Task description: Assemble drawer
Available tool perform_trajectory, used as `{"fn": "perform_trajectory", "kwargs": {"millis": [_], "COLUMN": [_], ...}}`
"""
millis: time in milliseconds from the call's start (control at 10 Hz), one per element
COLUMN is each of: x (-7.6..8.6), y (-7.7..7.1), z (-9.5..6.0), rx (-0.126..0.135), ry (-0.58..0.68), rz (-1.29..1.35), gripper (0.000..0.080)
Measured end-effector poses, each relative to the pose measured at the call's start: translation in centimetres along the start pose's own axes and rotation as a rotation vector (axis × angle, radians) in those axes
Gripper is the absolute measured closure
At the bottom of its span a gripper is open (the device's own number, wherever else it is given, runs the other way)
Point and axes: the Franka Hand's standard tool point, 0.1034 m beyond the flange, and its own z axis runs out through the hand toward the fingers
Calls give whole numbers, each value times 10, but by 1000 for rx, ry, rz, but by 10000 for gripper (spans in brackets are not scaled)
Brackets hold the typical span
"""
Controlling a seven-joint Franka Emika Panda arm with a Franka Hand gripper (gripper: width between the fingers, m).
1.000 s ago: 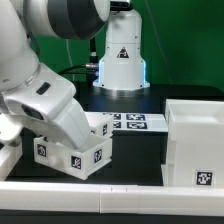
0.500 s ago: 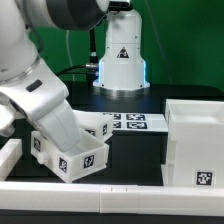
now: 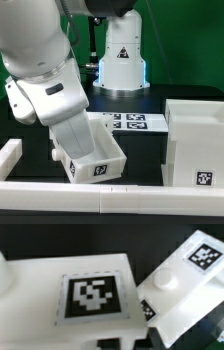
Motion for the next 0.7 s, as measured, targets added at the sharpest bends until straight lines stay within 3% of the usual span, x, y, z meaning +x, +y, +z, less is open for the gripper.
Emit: {"fn": "perform_trajectory", "kwargs": {"millis": [200, 500, 700], "x": [-9, -8, -12], "y": [-3, -2, -13], "z": [7, 3, 4], "rx": [-26, -29, -41], "ry": [22, 19, 75], "rz": [-31, -32, 65], "gripper": [751, 751, 752]}}
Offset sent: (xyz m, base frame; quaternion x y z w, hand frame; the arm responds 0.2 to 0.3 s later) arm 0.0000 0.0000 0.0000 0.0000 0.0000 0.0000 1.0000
